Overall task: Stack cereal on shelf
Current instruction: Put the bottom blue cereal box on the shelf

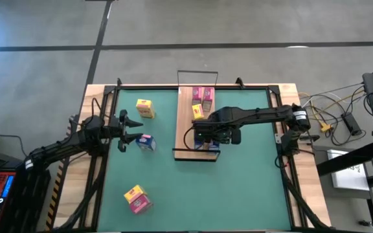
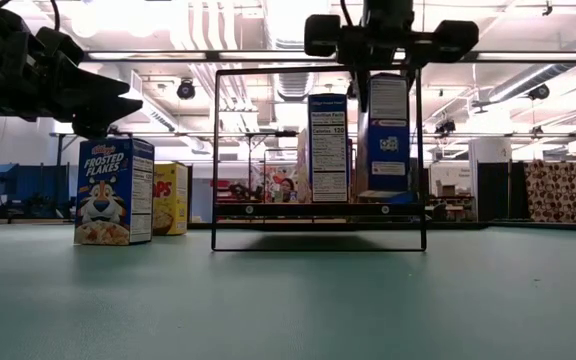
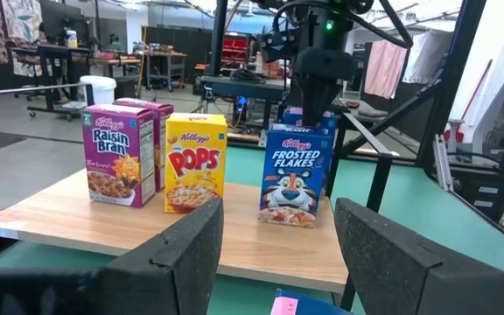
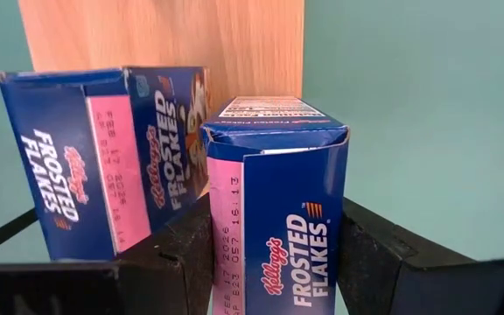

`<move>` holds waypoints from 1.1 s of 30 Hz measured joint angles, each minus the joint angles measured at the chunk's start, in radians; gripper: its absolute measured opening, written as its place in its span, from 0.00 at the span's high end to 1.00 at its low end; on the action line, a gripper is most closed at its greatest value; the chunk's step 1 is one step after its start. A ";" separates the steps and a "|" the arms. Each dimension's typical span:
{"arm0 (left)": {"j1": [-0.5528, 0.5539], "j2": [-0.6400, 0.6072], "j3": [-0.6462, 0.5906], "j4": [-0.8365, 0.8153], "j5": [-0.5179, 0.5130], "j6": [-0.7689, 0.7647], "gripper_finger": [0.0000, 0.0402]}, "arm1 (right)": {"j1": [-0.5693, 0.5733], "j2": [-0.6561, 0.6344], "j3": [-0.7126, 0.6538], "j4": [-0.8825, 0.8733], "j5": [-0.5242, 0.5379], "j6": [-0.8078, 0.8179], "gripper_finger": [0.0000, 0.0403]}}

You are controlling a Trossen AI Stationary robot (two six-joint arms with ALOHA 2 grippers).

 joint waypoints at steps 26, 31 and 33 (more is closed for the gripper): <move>0.000 0.000 0.000 0.000 0.000 0.000 0.49 | -0.001 0.020 0.000 0.042 0.027 -0.021 0.57; 0.000 0.000 0.000 0.000 0.000 0.000 0.49 | -0.001 0.027 0.000 0.042 0.029 -0.032 0.57; 0.000 0.000 0.000 0.000 0.000 0.000 0.49 | -0.001 0.028 0.000 0.047 0.029 -0.041 0.57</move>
